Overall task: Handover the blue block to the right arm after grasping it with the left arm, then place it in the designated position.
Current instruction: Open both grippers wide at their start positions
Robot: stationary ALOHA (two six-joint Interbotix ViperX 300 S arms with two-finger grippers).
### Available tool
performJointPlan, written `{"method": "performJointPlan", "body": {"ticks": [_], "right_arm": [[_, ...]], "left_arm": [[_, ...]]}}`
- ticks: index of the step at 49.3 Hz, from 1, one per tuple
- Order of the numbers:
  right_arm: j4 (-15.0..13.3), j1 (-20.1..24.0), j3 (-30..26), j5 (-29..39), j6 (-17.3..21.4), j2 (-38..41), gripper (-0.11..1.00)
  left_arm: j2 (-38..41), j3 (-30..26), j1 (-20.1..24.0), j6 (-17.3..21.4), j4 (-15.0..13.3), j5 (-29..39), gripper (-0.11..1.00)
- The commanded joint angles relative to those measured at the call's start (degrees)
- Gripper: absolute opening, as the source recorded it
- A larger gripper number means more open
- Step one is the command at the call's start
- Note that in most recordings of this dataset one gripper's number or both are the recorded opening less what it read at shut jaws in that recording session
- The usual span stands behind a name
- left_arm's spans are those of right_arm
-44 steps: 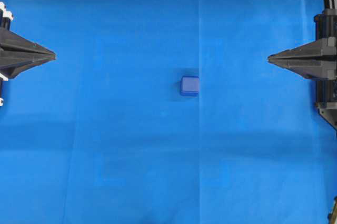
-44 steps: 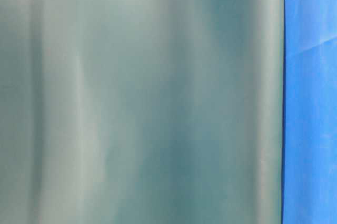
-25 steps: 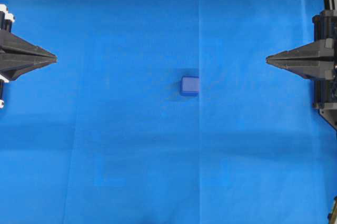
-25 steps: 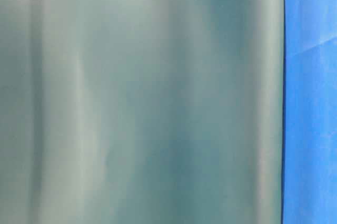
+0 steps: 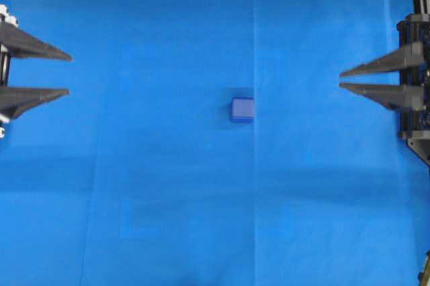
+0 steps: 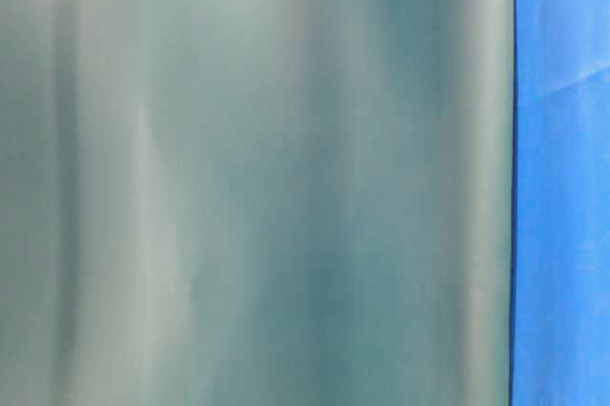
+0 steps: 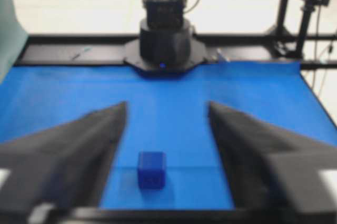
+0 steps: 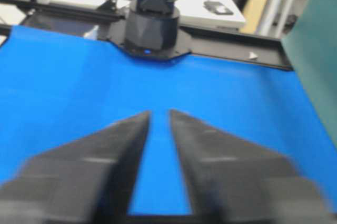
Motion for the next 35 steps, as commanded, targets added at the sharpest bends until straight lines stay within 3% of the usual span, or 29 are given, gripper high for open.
{"method": "performJointPlan", "body": {"ticks": [1,6,9,12,28,35], "right_arm": [[0.4,-0.4,-1.5,-0.5,0.3,0.4,0.37],[0.4,-1.1,-1.4,-0.7,0.4,0.4,0.71],[0.4,-1.6,-1.4,-0.8,0.4,0.5,0.86],[0.4,-1.9,-1.4,-0.8,0.4,0.5,0.95],[0.5,-2.0,-1.4,-0.8,0.4,0.6,0.97],[0.5,-2.0,-1.4,-1.5,0.4,0.8,0.97]], "left_arm": [[0.4,-0.6,-0.2,-0.4,0.2,-0.5,0.66],[0.4,-0.6,-0.2,-0.8,0.2,-0.5,0.89],[0.4,-0.6,-0.2,-0.9,0.2,-0.5,0.92],[0.4,-0.6,-0.2,-0.9,0.2,-0.5,0.91],[1.1,-0.8,-0.2,-0.9,0.1,-0.8,0.91],[4.7,-1.2,-0.2,-0.8,0.2,-4.1,0.91]]}}
